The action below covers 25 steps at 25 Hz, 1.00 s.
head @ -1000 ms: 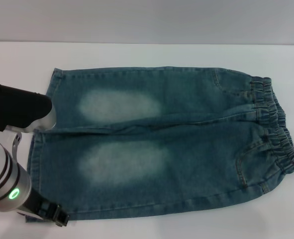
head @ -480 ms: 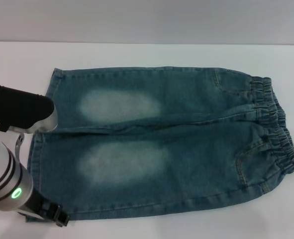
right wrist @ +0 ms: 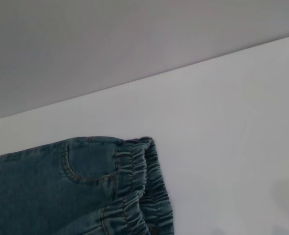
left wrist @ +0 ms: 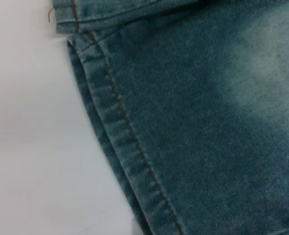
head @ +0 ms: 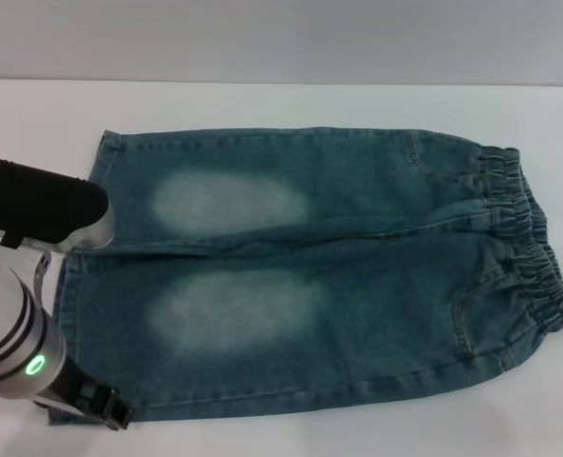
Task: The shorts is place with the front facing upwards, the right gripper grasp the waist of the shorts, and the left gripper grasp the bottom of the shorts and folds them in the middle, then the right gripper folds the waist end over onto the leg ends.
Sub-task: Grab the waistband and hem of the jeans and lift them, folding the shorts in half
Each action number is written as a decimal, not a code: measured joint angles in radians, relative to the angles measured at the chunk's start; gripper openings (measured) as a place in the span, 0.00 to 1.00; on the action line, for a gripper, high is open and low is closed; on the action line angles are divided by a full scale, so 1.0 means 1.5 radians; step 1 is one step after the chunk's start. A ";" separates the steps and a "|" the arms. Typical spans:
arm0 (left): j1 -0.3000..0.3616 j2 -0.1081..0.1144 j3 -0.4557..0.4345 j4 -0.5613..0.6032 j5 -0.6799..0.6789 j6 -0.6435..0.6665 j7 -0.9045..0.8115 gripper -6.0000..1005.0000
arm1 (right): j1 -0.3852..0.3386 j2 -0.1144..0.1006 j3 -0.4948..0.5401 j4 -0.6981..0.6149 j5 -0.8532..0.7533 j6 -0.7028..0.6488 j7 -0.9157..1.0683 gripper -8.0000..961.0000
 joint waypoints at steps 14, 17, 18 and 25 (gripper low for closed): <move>-0.010 0.001 -0.002 -0.019 0.000 0.007 0.006 0.79 | -0.002 0.000 0.000 -0.009 0.000 0.001 0.000 0.72; -0.013 0.002 -0.005 -0.033 0.006 0.008 0.010 0.73 | -0.001 0.000 0.000 -0.010 0.000 0.002 0.000 0.72; -0.014 0.002 -0.005 -0.035 0.006 0.009 0.011 0.71 | -0.002 0.000 0.000 -0.010 0.000 0.003 0.000 0.72; -0.017 0.002 -0.005 -0.023 0.007 0.009 0.013 0.49 | -0.002 0.000 0.003 -0.012 0.000 0.009 0.000 0.72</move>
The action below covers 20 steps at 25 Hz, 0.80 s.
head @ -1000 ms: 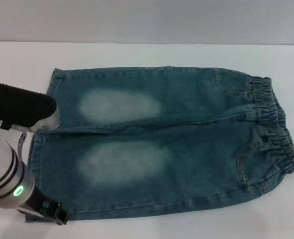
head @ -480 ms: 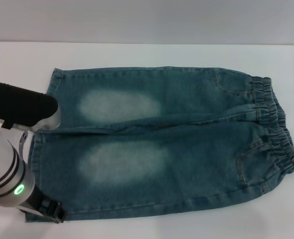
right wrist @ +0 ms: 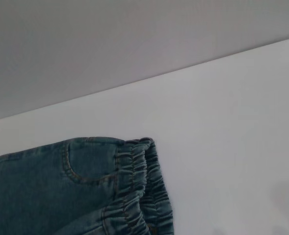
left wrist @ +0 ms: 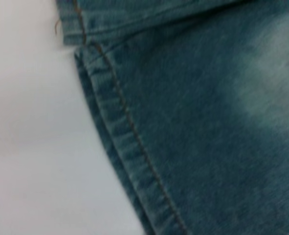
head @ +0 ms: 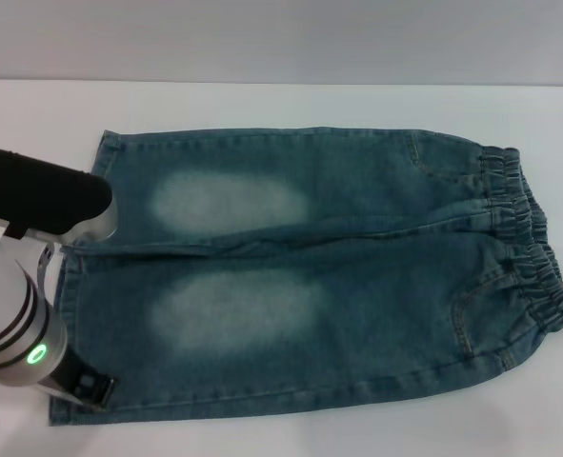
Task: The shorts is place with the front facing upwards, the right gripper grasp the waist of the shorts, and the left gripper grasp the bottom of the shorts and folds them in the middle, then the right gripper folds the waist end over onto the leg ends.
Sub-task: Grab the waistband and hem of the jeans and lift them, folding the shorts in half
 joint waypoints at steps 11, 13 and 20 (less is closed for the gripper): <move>-0.004 0.000 -0.003 0.018 0.000 -0.017 -0.001 0.04 | -0.001 0.001 -0.003 0.002 0.001 0.000 0.000 0.71; -0.005 0.000 -0.006 0.034 -0.001 -0.026 -0.004 0.01 | -0.001 0.001 -0.003 0.003 0.001 0.000 0.000 0.71; 0.013 0.000 0.005 0.069 0.019 -0.040 -0.013 0.07 | 0.000 0.001 -0.003 0.005 0.001 0.000 0.000 0.71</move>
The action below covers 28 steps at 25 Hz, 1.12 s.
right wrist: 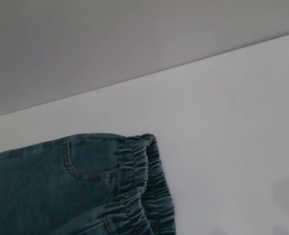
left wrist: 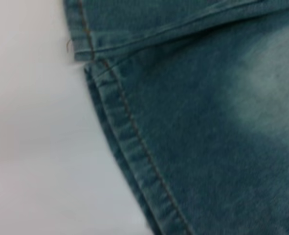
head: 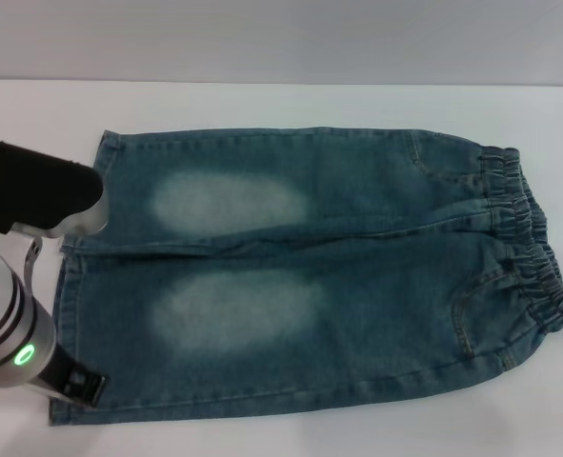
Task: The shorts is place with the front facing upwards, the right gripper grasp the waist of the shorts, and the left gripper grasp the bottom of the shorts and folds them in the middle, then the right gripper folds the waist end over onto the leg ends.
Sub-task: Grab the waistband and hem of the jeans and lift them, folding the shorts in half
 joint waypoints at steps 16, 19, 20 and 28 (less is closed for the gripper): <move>0.006 -0.002 0.001 -0.036 -0.014 0.025 0.002 0.59 | 0.005 -0.001 -0.004 0.000 0.000 -0.001 0.000 0.70; 0.004 -0.002 0.001 -0.048 -0.016 0.028 0.003 0.72 | 0.005 -0.001 -0.004 0.000 0.001 -0.001 0.000 0.70; 0.003 -0.002 0.001 -0.051 -0.017 0.029 0.003 0.76 | 0.005 -0.001 -0.004 0.000 0.002 -0.001 0.000 0.70; -0.003 -0.002 0.002 -0.065 -0.025 0.036 0.005 0.84 | 0.007 -0.001 -0.004 0.001 0.003 0.000 0.000 0.70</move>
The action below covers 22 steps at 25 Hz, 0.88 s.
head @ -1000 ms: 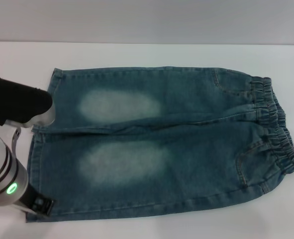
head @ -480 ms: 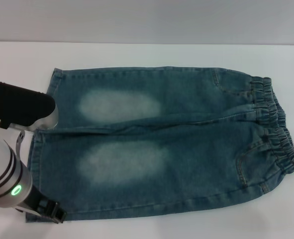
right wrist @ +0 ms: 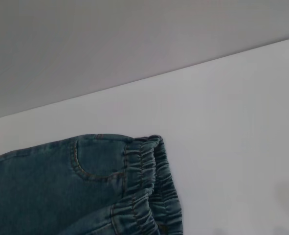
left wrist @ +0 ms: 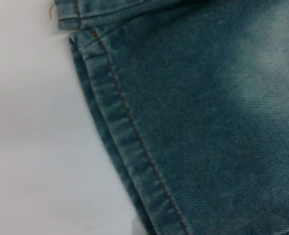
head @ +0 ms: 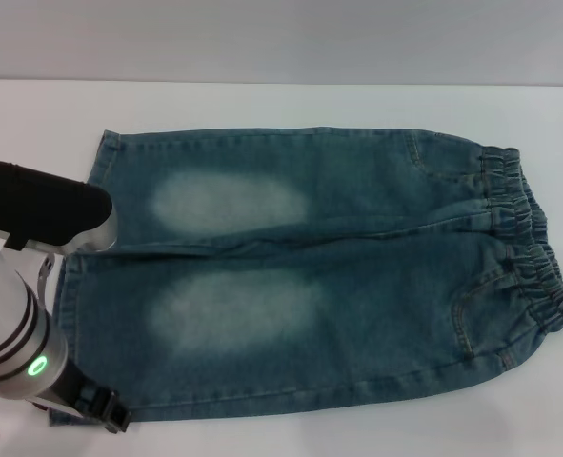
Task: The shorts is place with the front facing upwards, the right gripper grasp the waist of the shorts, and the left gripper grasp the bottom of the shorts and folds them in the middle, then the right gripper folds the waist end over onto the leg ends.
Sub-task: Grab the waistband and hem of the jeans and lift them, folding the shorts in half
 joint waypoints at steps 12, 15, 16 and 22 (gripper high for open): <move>-0.007 0.001 0.000 -0.008 0.000 0.005 0.002 0.84 | 0.000 -0.001 -0.004 0.003 0.002 0.000 0.000 0.69; -0.006 0.002 -0.002 -0.009 0.001 0.005 0.002 0.84 | 0.000 -0.001 -0.005 0.003 0.002 0.000 0.000 0.69; -0.006 0.002 -0.002 -0.009 0.001 0.005 0.002 0.84 | 0.000 -0.001 -0.005 0.003 0.002 0.000 0.000 0.69; -0.009 0.002 0.000 -0.014 0.005 0.002 -0.002 0.84 | 0.000 -0.001 -0.006 0.003 0.002 0.000 0.000 0.69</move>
